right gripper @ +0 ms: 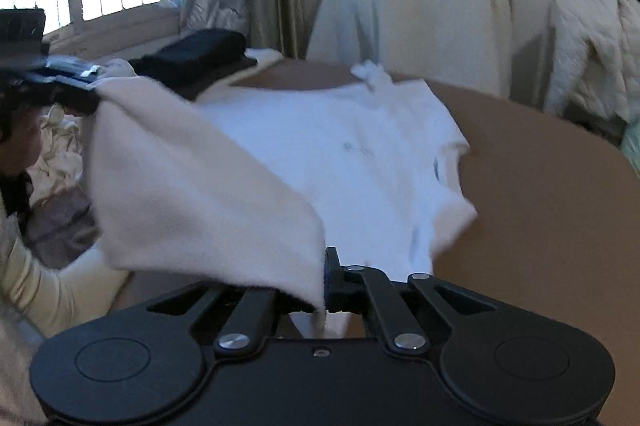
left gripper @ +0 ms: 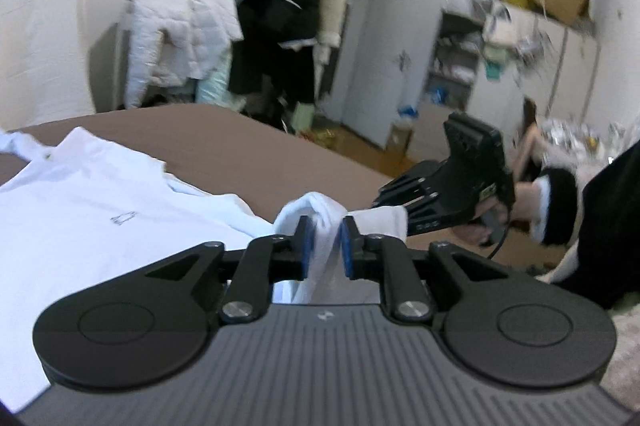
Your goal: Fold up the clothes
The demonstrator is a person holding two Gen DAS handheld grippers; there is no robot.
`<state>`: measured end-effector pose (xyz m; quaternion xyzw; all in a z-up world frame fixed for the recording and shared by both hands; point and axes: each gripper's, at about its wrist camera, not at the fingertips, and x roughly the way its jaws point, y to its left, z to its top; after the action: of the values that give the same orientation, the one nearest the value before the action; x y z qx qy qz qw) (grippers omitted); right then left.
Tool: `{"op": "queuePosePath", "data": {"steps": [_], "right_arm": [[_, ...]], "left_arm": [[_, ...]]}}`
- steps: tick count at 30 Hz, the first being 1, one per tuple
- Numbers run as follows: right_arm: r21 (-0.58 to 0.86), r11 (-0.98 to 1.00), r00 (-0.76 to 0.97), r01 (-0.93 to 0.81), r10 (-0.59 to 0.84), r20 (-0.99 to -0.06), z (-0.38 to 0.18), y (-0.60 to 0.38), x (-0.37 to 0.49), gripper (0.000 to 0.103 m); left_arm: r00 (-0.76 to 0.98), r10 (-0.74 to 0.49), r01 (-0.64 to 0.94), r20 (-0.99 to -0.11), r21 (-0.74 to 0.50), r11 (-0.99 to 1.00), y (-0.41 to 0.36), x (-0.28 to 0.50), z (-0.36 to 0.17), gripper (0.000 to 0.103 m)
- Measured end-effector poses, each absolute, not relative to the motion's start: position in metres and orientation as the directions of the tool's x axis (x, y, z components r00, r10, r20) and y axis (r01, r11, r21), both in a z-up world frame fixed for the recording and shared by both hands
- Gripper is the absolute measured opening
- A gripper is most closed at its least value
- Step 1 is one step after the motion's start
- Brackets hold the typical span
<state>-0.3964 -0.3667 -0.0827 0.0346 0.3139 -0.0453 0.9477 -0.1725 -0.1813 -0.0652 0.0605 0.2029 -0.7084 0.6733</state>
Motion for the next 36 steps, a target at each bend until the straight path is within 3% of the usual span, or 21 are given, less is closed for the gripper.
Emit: {"op": "queuePosePath", "data": {"steps": [3, 5, 6, 10, 14, 17, 19, 21, 25, 31, 34, 36], "right_arm": [[0.010, 0.999, 0.756, 0.053, -0.034, -0.653, -0.087, -0.361, -0.411, 0.002], [-0.034, 0.999, 0.710, -0.008, -0.018, -0.704, -0.096, -0.356, -0.413, 0.002], [-0.029, 0.999, 0.686, -0.023, -0.005, -0.728, -0.103, -0.355, -0.412, 0.002], [0.028, 0.996, 0.625, -0.083, 0.074, -0.777, -0.126, -0.348, -0.406, 0.002], [0.025, 0.993, 0.554, -0.111, 0.083, -0.829, -0.147, -0.340, -0.398, 0.007], [0.071, 0.987, 0.490, -0.146, 0.134, -0.862, -0.154, -0.341, -0.400, 0.017], [0.110, 0.981, 0.439, -0.162, 0.172, -0.882, -0.154, -0.346, -0.408, 0.038], [0.154, 0.973, 0.412, -0.171, 0.212, -0.886, -0.151, -0.356, -0.416, 0.048], [0.209, 0.977, 0.580, -0.037, 0.191, -0.792, -0.137, -0.394, -0.429, 0.055], [0.577, 0.793, 0.763, 0.198, 0.245, -0.599, -0.142, -0.467, -0.408, 0.075], [0.596, 0.748, 0.779, 0.293, 0.175, -0.602, -0.153, -0.479, -0.385, 0.078], [0.663, 0.685, 0.810, 0.302, 0.183, -0.558, -0.160, -0.487, -0.372, 0.078]], "left_arm": [[-0.118, -0.923, 0.975, -0.367, -0.220, -0.038, -0.188, -0.172, -0.066, 0.048], [-0.083, -0.902, 0.976, -0.424, -0.220, 0.013, -0.193, -0.172, -0.077, 0.082], [-0.052, -0.883, 0.976, -0.467, -0.211, 0.053, -0.196, -0.171, -0.085, 0.086], [0.031, -0.769, 0.949, -0.639, -0.223, 0.224, -0.209, -0.157, -0.129, 0.087], [-0.027, -0.760, 0.875, -0.649, -0.383, 0.296, -0.207, -0.132, -0.154, 0.087], [-0.041, -0.784, 0.856, -0.620, -0.426, 0.292, -0.206, -0.126, -0.155, 0.087], [-0.029, -0.785, 0.863, -0.619, -0.411, 0.293, -0.207, -0.127, -0.154, 0.087], [-0.018, -0.779, 0.869, -0.627, -0.395, 0.298, -0.212, -0.125, -0.156, 0.087], [-0.002, -0.752, 0.858, -0.659, -0.388, 0.337, -0.222, -0.126, -0.171, 0.087], [0.043, -0.670, 0.847, -0.741, -0.328, 0.418, -0.229, -0.126, -0.192, 0.087], [0.047, -0.653, 0.834, -0.756, -0.330, 0.442, -0.225, -0.124, -0.200, 0.087], [0.044, -0.645, 0.832, -0.763, -0.329, 0.446, -0.222, -0.124, -0.202, 0.087]]}}
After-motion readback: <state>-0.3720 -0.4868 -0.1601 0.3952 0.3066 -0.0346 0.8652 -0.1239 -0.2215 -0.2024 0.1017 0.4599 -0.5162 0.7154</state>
